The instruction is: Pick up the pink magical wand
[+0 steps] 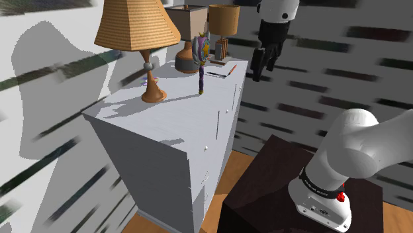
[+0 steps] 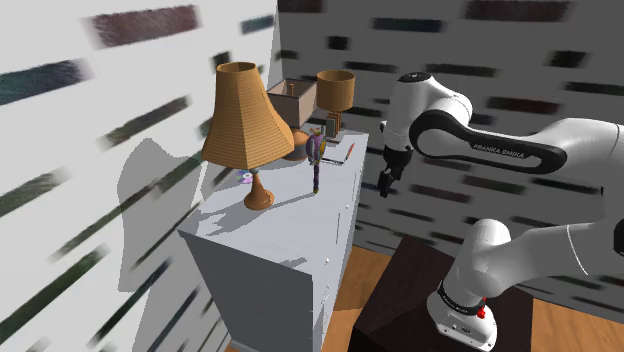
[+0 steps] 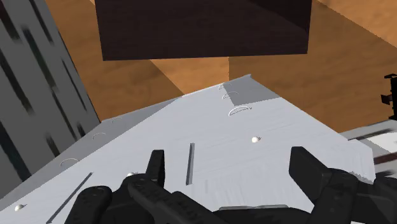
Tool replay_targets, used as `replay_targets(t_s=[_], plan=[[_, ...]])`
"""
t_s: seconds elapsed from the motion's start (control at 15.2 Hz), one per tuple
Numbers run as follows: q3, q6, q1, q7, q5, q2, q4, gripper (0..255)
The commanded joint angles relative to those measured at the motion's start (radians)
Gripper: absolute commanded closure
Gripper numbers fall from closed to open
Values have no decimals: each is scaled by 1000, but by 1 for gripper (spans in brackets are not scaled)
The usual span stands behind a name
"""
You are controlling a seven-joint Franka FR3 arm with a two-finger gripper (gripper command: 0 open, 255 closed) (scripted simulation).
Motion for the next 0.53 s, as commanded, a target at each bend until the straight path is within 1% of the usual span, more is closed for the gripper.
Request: replay_targets(t_s=[0.0, 0.2, 0.46], plan=[[0, 0, 0, 0, 0, 0, 0, 0], [52, 18, -35, 149, 42, 112, 94, 0], [110, 31, -85, 343, 75, 264, 239, 0]])
